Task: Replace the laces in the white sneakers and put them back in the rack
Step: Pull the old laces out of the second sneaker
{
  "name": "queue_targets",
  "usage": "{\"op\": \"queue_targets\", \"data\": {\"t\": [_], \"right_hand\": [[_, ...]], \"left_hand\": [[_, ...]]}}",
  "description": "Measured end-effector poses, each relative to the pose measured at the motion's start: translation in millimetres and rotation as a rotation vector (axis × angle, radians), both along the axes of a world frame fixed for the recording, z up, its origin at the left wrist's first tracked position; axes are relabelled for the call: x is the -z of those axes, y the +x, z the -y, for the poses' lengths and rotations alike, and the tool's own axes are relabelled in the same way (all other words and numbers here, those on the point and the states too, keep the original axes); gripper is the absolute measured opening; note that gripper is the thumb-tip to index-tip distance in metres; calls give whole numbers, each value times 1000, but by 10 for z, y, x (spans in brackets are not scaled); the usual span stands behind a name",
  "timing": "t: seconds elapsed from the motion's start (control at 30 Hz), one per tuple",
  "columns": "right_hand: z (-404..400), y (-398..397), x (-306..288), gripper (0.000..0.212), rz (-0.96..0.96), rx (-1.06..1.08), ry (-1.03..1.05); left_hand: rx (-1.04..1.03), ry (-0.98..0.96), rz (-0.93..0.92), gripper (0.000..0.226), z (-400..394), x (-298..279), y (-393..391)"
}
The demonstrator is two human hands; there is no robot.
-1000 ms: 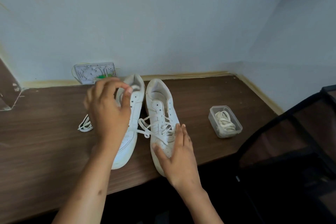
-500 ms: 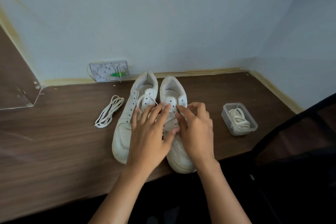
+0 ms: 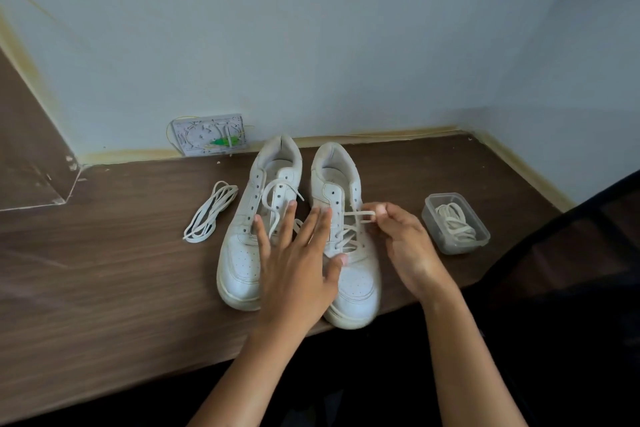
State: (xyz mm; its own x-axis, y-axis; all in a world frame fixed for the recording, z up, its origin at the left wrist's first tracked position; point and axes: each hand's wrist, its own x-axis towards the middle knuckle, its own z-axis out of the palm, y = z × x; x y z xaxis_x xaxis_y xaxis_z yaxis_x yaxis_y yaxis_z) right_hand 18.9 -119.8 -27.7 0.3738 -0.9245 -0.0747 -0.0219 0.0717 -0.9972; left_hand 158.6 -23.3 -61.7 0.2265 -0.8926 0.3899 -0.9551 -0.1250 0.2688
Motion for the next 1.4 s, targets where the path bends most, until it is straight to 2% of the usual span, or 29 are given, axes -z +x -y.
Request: {"op": "queue_targets", "data": {"t": [0.03,0.1,0.27,0.33,0.4,0.5,0.6,0.73,0.87,0.97,1.03,1.13,1.23,1.3,1.4], "right_hand": [[5,-21,-9,26,76,9,73],[-7,-21,-28,36,64,34,44],[-80,14,-28,18,-225,155,-445],[-112,58,-30,24,-348,171,-623],[-155,121,-36,31,-428,212,-712],[-197,152,-48,34,-399,307,-737],[-181,154,-37,28,-547,239,-790],[-161,197,33,25,-599,207,-813],[-148,214,25,11,-651,253,-887],[-137,200,44,9,-677,251,-924],[-112,166,25,16,-573,309,-853],[-70,54,-61,20,-347,501,-639],[-52,-25,-66,10,-354,590,-611],[-67,-14,-64,13,-395,536,-738],[-103,80,-25,22,-646,310,-847]], "left_hand": [[-3,-8,0,66,2,-9,4],[-2,-46,-3,60,-2,-24,31],[52,-232,-44,49,-39,-7,76],[124,-294,-75,46,-78,-1,43],[234,-260,-113,49,-128,15,-26],[335,-104,-95,60,-204,85,-114],[370,-8,-101,70,-230,117,-109],[404,-1,9,72,-224,150,-73],[403,-17,3,70,-208,200,-72],[396,-30,4,65,-207,216,-78],[387,-39,17,62,-210,213,-85],[385,-22,46,65,-219,207,-73],[403,-10,41,68,-222,205,-52],[409,-1,34,69,-220,208,-51],[407,2,12,68,-208,206,-64]]}}
